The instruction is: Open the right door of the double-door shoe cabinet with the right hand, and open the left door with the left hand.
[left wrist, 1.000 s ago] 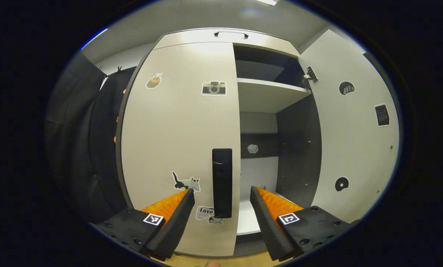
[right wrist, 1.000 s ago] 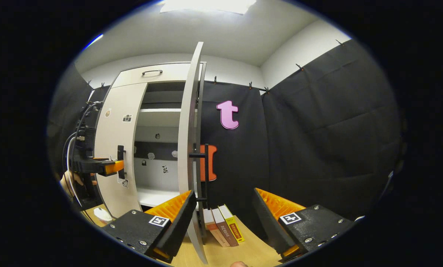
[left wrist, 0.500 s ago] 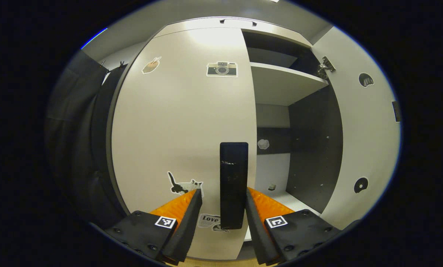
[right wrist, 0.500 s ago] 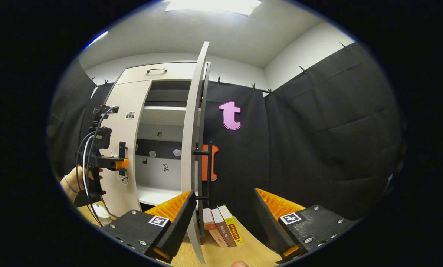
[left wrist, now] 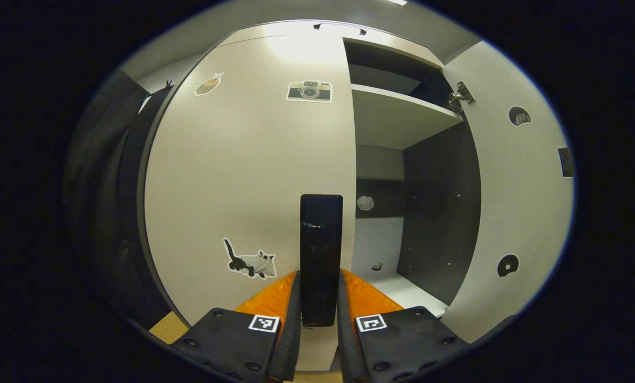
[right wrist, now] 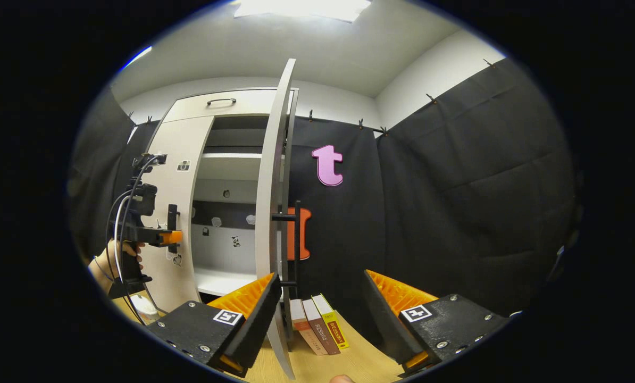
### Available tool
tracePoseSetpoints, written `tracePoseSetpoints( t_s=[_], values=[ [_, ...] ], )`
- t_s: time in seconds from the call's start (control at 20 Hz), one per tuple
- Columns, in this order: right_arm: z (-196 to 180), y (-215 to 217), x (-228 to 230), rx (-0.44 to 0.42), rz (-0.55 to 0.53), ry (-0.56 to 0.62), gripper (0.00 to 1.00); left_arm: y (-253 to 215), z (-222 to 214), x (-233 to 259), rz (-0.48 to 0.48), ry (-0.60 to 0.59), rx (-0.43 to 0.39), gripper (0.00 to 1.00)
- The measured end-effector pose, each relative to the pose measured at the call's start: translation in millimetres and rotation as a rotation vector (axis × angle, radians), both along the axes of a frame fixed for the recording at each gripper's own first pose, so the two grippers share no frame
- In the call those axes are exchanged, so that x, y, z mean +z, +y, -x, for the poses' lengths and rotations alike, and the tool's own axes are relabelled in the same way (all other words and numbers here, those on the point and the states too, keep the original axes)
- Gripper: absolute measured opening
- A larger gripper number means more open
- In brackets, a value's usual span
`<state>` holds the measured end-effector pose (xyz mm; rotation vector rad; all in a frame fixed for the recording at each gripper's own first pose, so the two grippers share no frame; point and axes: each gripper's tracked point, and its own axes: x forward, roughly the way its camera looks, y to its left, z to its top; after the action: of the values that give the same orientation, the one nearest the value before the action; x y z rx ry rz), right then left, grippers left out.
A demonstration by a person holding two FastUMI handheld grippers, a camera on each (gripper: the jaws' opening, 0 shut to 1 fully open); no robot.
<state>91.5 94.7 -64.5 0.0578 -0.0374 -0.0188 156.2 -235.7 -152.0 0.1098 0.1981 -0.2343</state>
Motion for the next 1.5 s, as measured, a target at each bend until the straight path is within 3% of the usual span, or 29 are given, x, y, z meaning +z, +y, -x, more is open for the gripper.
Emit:
tracePoseSetpoints(
  t_s=[0.15,0.2,0.25,0.35,0.4,0.5,0.6,0.65,0.7,0.75,0.95,1.5],
  values=[
    [2,4,0,0.009,-0.009,0.004,0.93,2,2,0,-0.034,0.008,-0.007,0.32],
    [1,5,0,0.010,-0.011,0.004,0.90,2,4,-1,-0.025,0.000,-0.010,0.23],
    [2,6,1,0.012,-0.011,0.000,0.93,2,5,0,-0.013,-0.012,-0.014,0.18],
    [1,6,2,0.011,-0.003,-0.008,0.93,3,10,1,-0.009,-0.025,-0.030,0.18],
    [0,5,2,0.008,-0.002,-0.009,0.87,4,14,1,-0.007,-0.026,-0.041,0.18],
    [-1,9,3,0.015,-0.006,-0.010,0.92,6,23,2,0.024,-0.014,-0.063,0.19],
    [1,15,5,0.022,-0.017,-0.011,0.92,8,35,1,0.051,-0.006,-0.093,0.18],
    [3,20,6,0.026,-0.022,-0.012,0.87,11,43,2,0.057,-0.004,-0.107,0.18],
    [3,23,8,0.032,-0.025,-0.014,0.98,14,49,2,0.056,0.001,-0.118,0.18],
    [4,28,10,0.039,-0.031,-0.015,0.92,18,56,3,0.065,0.003,-0.128,0.18],
    [5,44,16,0.071,-0.040,-0.028,0.92,35,78,7,0.091,0.005,-0.169,0.18],
    [-2,113,27,0.160,-0.008,-0.060,0.92,88,115,28,0.091,-0.022,-0.168,0.18]
  ],
)
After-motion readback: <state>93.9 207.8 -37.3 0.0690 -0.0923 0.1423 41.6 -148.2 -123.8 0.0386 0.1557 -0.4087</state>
